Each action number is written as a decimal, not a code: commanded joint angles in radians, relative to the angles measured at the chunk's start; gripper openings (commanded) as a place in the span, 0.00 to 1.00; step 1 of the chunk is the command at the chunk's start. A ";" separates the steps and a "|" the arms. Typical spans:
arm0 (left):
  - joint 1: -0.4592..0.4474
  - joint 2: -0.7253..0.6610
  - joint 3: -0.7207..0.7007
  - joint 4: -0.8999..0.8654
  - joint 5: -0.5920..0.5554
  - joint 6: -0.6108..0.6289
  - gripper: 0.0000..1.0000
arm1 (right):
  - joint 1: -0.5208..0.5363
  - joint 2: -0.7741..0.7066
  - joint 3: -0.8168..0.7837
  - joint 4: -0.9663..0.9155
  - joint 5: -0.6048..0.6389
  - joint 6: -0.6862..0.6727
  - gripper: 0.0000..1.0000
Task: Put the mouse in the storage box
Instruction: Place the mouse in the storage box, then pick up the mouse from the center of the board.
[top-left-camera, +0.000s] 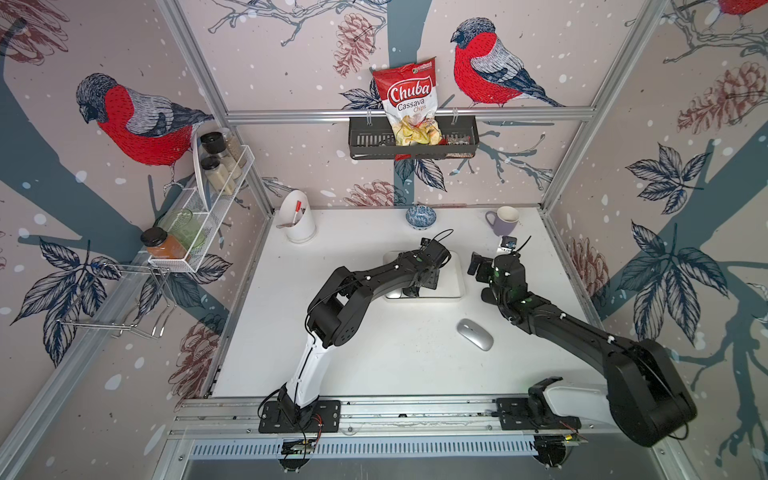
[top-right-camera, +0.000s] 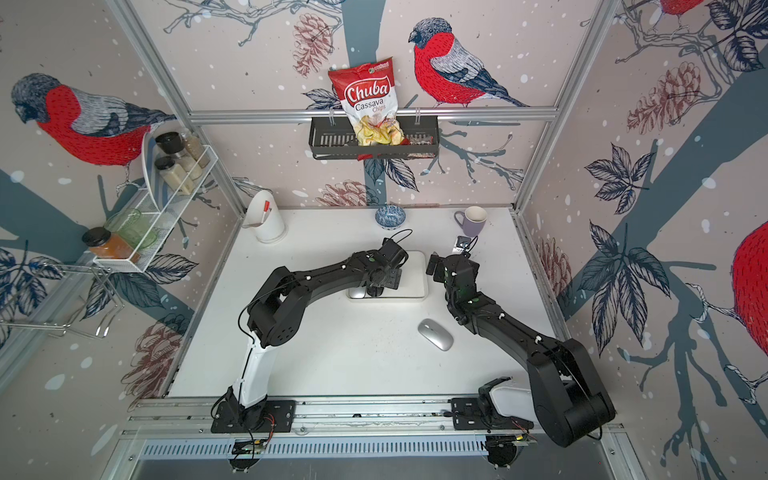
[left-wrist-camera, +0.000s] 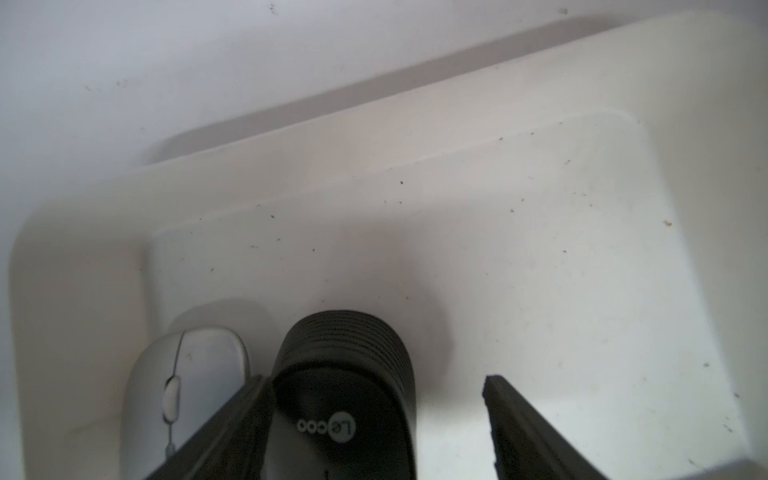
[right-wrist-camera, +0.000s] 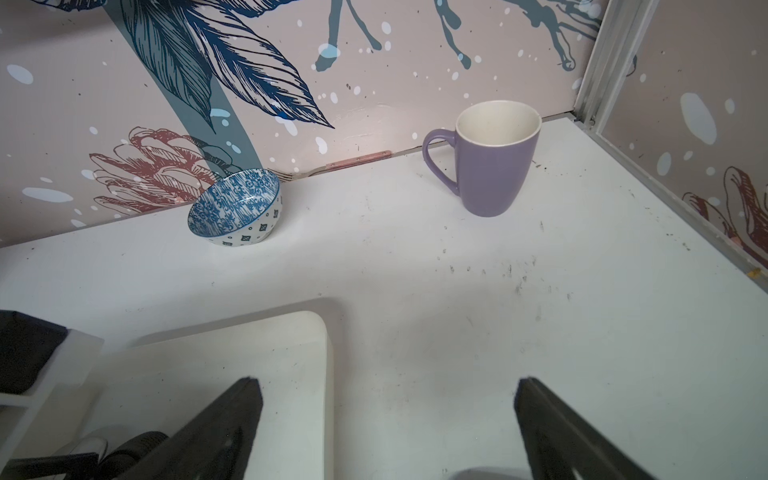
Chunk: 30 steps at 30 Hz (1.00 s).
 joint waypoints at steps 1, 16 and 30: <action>0.005 -0.018 -0.014 -0.036 -0.051 -0.022 0.83 | 0.001 -0.004 -0.009 0.023 -0.008 0.004 1.00; 0.015 -0.079 -0.050 -0.047 -0.120 -0.093 0.84 | 0.002 -0.019 -0.050 0.013 -0.030 0.006 1.00; 0.021 -0.672 -0.690 0.661 0.033 0.120 0.95 | 0.188 -0.043 0.094 -0.594 -0.079 0.125 1.00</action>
